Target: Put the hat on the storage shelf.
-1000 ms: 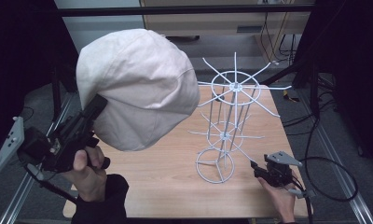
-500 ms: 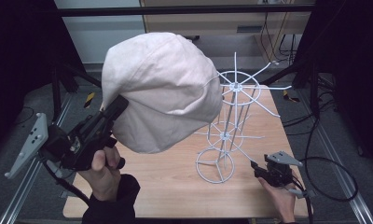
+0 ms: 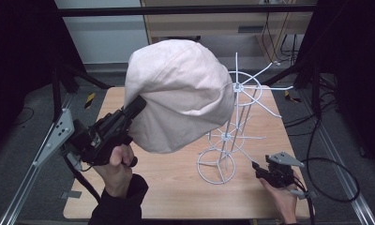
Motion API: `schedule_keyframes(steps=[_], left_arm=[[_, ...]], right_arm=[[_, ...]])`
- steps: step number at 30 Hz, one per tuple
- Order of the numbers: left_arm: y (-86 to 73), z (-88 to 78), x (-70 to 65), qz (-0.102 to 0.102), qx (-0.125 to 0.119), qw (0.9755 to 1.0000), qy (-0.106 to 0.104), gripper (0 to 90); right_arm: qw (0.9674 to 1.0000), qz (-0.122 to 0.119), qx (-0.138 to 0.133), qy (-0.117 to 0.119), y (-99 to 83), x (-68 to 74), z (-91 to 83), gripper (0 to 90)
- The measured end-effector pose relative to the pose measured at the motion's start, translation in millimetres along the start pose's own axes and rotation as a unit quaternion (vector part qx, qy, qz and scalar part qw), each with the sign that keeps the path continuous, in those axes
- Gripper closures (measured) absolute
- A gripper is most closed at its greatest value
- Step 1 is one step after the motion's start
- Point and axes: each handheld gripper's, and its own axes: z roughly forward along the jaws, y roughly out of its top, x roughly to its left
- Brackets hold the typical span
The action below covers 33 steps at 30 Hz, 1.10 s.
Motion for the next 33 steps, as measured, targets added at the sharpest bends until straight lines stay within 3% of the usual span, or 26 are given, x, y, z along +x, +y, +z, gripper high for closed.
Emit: schedule_keyframes(steps=[10, 15, 22, 33], left_arm=[[-16.5, 3.8, 13.9, -0.014, 0.029, 0.9995, 0.003, 88.1], [-28.7, 6.0, 24.3, -0.033, 0.050, 0.9982, 0.002, 88.0], [-39.7, 7.2, 30.0, -0.032, 0.077, 0.9965, 0.001, 87.8], [-57.6, 4.4, 38.5, -0.029, 0.124, 0.9919, 0.001, 87.3]], right_arm=[[1.0000, -0.001, 0.000, 0.002, -0.1, -0.1, 0.3, 41.5], [1.0000, -0.001, 0.000, 0.002, -0.2, -0.1, 0.1, 41.5], [1.0000, 0.000, 0.001, 0.002, -0.3, -0.5, 0.1, 41.5], [1.0000, -0.001, 0.001, 0.002, -0.5, -0.4, -0.1, 41.4]])
